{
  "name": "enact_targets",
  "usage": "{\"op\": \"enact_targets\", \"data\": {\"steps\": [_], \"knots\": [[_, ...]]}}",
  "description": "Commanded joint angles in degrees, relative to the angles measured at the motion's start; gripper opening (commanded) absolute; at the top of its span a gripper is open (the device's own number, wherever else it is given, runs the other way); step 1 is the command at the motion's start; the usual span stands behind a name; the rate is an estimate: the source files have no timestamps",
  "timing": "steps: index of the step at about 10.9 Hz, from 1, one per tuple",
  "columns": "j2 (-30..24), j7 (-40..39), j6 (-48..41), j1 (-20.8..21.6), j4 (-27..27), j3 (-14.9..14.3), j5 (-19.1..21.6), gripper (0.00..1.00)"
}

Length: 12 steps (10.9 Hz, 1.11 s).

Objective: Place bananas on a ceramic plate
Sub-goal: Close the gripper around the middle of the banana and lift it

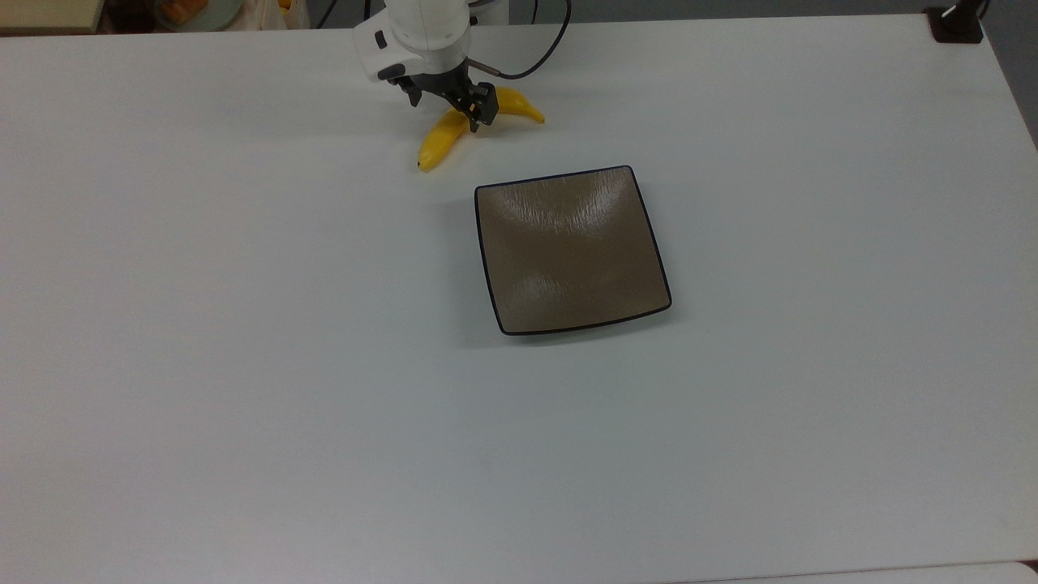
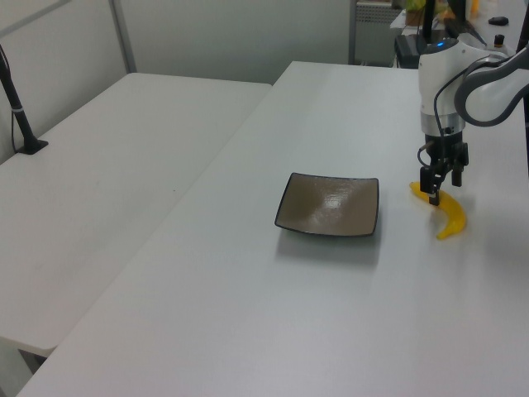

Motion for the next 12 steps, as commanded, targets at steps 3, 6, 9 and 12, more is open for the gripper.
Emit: {"op": "enact_targets", "data": {"steps": [3,6,9,12], "knots": [[0.15,0.47,1.74,-0.21,-0.66,0.22,1.05,0.57],[-0.2,0.56,1.47,-0.21,-0.4,0.22,1.13,0.23],[-0.55,0.56,0.86,-0.21,1.09,0.22,1.13,0.07],[-0.82,0.48,-7.99,-0.21,8.8,0.22,1.83,0.08]]}}
